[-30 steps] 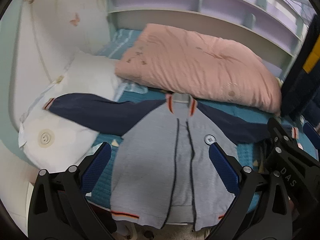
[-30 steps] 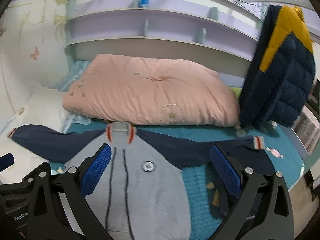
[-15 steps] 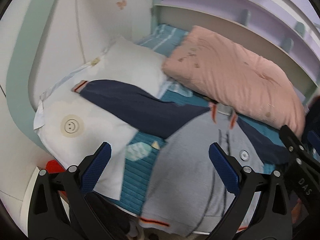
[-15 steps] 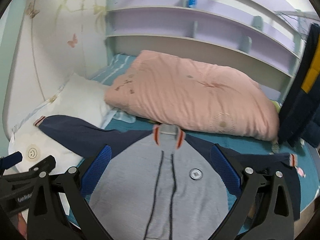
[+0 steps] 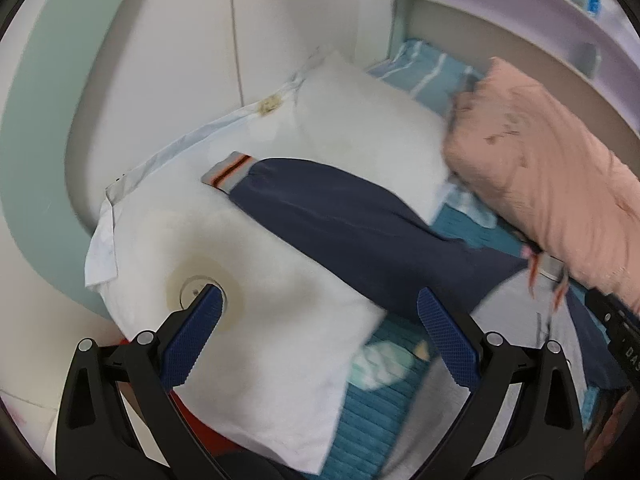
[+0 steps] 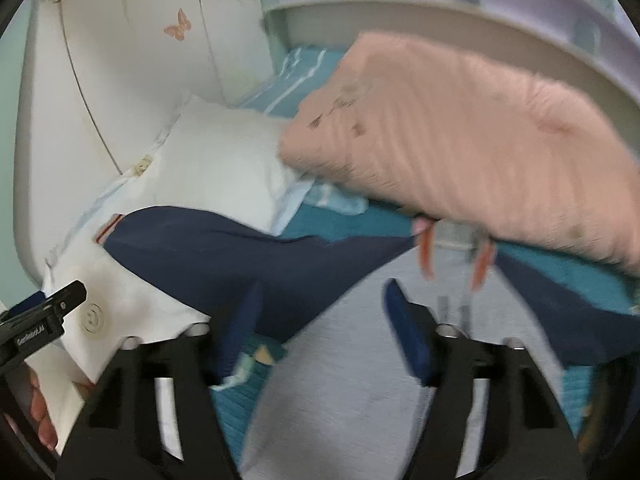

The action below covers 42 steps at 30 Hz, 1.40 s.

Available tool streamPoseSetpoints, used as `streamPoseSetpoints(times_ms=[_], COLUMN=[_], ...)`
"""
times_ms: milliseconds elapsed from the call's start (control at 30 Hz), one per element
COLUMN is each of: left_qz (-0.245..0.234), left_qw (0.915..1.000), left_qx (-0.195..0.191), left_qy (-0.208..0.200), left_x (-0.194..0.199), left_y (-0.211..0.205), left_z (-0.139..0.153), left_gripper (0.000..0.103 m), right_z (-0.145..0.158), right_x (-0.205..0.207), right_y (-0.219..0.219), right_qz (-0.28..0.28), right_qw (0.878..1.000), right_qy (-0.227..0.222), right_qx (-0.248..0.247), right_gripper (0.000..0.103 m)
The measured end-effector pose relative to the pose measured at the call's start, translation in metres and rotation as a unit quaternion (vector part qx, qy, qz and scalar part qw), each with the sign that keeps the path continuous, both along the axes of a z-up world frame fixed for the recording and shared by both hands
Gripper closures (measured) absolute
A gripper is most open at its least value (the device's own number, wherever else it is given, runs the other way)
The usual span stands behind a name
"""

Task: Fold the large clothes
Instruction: 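Move the left gripper toward the navy sleeve cuff beside the pillow, then grasp the orange-striped grey cuff with the left gripper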

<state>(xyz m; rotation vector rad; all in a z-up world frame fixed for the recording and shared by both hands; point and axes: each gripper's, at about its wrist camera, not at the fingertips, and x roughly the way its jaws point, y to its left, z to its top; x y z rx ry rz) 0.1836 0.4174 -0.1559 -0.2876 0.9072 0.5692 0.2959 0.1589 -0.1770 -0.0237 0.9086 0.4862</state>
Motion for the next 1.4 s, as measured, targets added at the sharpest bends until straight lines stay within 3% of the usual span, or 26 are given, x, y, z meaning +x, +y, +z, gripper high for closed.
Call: streamPoseSetpoints(times_ms=[67, 167, 333, 533, 800, 933, 1167, 1200, 1233, 1267, 1400], left_qz=[0.009, 0.016, 0.039, 0.064, 0.093, 0.105, 0.167, 0.165, 0.153, 0.142, 0.126], left_qw=[0.9999, 0.9996, 0.9966, 0.9910, 0.9795, 0.9756, 0.9621, 0.9638, 0.9690, 0.9714, 0.9746], left_qx=[-0.003, -0.023, -0.071, -0.116, -0.179, -0.193, -0.215, -0.208, -0.193, -0.191, -0.185], left_qy=[0.007, 0.009, 0.013, 0.018, 0.010, 0.003, -0.018, -0.023, -0.011, 0.003, 0.014], left_x=[0.009, 0.019, 0.034, 0.044, 0.053, 0.059, 0.070, 0.070, 0.074, 0.078, 0.080], left_y=[0.021, 0.050, 0.096, 0.135, 0.172, 0.186, 0.207, 0.207, 0.204, 0.202, 0.199], left_z=[-0.008, -0.020, -0.042, -0.062, -0.084, -0.091, -0.104, -0.102, -0.100, -0.101, -0.099], left_gripper=[0.005, 0.005, 0.005, 0.005, 0.005, 0.005, 0.006, 0.015, 0.054, 0.072, 0.080], right_z=[-0.016, -0.046, -0.102, -0.162, -0.226, -0.232, -0.234, -0.234, -0.235, -0.235, -0.232], right_x=[0.018, 0.046, 0.085, 0.112, 0.130, 0.133, 0.130, 0.131, 0.132, 0.133, 0.128], right_y=[0.009, 0.021, 0.035, 0.046, 0.060, 0.056, 0.051, 0.051, 0.051, 0.050, 0.052], right_qz=[-0.001, 0.002, -0.006, -0.016, -0.030, -0.025, -0.026, -0.026, -0.027, -0.029, -0.029], right_qw=[0.999, 0.994, 0.984, 0.970, 0.956, 0.956, 0.960, 0.960, 0.960, 0.959, 0.961], right_qy=[0.040, 0.102, 0.180, 0.244, 0.290, 0.292, 0.278, 0.278, 0.279, 0.281, 0.276], right_qx=[0.014, 0.026, 0.014, -0.003, -0.028, -0.017, -0.006, -0.007, -0.008, -0.008, -0.015], right_gripper=[0.070, 0.086, 0.094, 0.095, 0.099, 0.099, 0.099, 0.099, 0.099, 0.099, 0.099])
